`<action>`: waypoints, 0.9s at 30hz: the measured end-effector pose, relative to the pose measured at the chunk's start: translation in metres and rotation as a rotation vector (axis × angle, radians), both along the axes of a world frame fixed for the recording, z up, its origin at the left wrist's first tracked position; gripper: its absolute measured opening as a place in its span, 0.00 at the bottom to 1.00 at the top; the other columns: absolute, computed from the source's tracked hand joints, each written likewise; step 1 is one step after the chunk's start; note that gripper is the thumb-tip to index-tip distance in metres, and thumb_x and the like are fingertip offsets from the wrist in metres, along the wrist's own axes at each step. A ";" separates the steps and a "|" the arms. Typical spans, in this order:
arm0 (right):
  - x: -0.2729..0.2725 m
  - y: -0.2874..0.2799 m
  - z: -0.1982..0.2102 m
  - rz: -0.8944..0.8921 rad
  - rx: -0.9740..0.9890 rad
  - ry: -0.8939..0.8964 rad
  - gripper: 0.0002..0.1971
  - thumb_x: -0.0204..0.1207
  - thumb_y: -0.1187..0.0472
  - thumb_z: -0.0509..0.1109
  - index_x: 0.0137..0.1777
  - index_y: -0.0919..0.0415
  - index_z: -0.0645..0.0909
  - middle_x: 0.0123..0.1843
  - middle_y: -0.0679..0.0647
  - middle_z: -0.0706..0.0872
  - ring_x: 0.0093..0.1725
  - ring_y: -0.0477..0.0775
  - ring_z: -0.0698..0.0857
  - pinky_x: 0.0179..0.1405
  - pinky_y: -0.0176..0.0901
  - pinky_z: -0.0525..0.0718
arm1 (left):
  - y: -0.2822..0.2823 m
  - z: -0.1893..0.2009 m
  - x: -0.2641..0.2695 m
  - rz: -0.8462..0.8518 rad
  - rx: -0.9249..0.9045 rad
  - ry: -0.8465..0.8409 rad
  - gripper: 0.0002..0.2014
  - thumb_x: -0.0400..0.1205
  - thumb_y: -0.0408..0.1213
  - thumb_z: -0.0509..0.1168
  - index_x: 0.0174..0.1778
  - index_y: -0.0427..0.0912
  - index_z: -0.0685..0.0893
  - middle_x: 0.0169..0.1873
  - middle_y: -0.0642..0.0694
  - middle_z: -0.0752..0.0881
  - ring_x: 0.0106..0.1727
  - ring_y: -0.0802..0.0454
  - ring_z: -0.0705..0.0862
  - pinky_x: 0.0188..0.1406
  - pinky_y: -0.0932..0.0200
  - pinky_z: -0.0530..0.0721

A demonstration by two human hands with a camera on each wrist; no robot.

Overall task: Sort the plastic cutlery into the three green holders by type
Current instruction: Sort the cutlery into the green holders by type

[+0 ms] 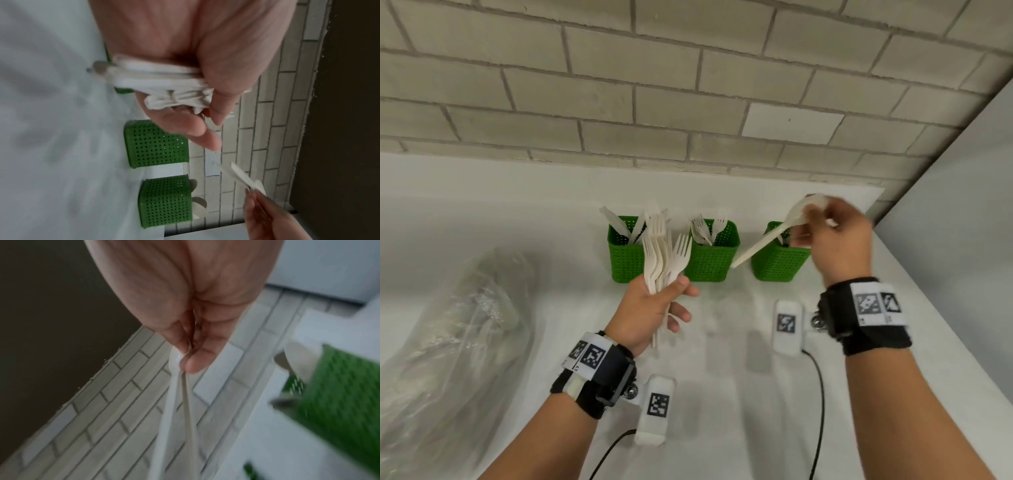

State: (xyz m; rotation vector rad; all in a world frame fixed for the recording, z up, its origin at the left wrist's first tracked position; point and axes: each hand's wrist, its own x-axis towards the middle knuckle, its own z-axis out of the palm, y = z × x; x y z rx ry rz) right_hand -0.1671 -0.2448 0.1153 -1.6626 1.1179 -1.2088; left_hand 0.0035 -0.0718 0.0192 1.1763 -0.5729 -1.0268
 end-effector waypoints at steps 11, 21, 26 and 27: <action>-0.023 -0.058 -0.015 -0.162 -0.471 0.479 0.13 0.83 0.55 0.60 0.56 0.55 0.85 0.51 0.61 0.87 0.44 0.63 0.87 0.47 0.58 0.86 | -0.004 0.000 -0.006 -0.069 0.026 -0.034 0.08 0.83 0.39 0.67 0.46 0.38 0.78 0.24 0.48 0.73 0.19 0.56 0.66 0.17 0.64 0.64; 0.012 -0.017 -0.016 0.030 -0.229 0.789 0.16 0.83 0.56 0.61 0.67 0.56 0.82 0.67 0.59 0.80 0.66 0.63 0.77 0.66 0.55 0.74 | -0.001 0.010 -0.007 -0.099 0.021 -0.002 0.21 0.76 0.52 0.67 0.52 0.37 0.80 0.26 0.48 0.76 0.17 0.56 0.66 0.16 0.67 0.62; 0.041 0.042 0.001 0.630 0.058 0.475 0.07 0.77 0.58 0.73 0.51 0.58 0.88 0.41 0.46 0.89 0.34 0.36 0.85 0.31 0.25 0.77 | -0.004 0.009 -0.009 -0.099 0.033 -0.034 0.14 0.84 0.46 0.62 0.53 0.38 0.83 0.27 0.48 0.78 0.18 0.54 0.70 0.17 0.66 0.64; 0.044 0.046 -0.006 0.656 0.058 0.446 0.07 0.76 0.60 0.75 0.50 0.62 0.88 0.39 0.49 0.89 0.31 0.37 0.84 0.29 0.25 0.76 | -0.004 0.009 -0.009 -0.098 0.022 -0.028 0.14 0.83 0.47 0.63 0.53 0.39 0.83 0.28 0.47 0.79 0.19 0.53 0.71 0.16 0.66 0.65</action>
